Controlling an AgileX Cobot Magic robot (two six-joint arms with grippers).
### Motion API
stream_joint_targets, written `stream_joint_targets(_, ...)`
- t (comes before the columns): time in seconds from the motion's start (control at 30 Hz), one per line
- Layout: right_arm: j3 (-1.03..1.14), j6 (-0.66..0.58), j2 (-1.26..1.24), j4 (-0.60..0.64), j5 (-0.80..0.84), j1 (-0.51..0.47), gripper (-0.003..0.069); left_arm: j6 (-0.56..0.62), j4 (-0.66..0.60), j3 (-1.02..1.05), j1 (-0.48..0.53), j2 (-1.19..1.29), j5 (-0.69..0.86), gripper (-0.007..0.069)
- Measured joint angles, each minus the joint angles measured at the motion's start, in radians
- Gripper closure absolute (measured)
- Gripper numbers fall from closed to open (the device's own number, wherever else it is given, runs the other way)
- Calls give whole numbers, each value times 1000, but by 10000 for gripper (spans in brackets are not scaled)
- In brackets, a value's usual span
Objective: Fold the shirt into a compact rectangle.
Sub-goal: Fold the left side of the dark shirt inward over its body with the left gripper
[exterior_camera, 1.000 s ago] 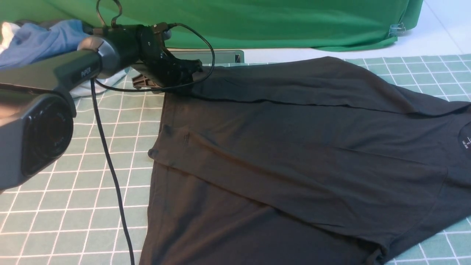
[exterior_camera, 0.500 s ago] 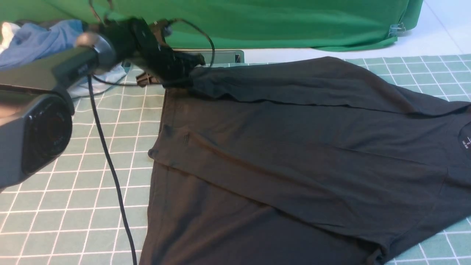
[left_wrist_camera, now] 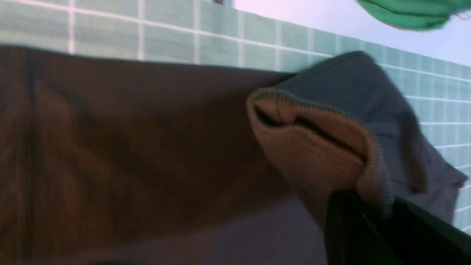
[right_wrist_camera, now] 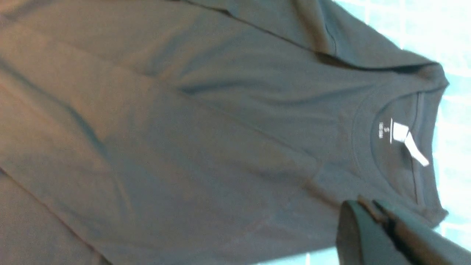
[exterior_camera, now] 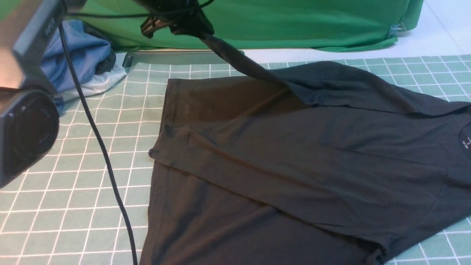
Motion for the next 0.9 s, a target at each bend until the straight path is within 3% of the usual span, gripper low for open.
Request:
stream_joint_targets(0.2, -10, 0, 0, -4, 34, 0, 628, -59, 49, 53, 1, -158, 2, 579)
stream_joint_targets(0.4, -10, 0, 0, -3, 41, 0, 628, -37, -3, 451, -4, -414, 1, 579)
stream_joint_targets(0.63, -11, 0, 0, -3, 33, 0, 628, 14, 93, 914, -3, -552, -20, 579)
stream_joint_targets(0.9, -13, 28, 0, -3, 19, 0, 627, 25, 109, 1266, -3, -548, -288, 579)
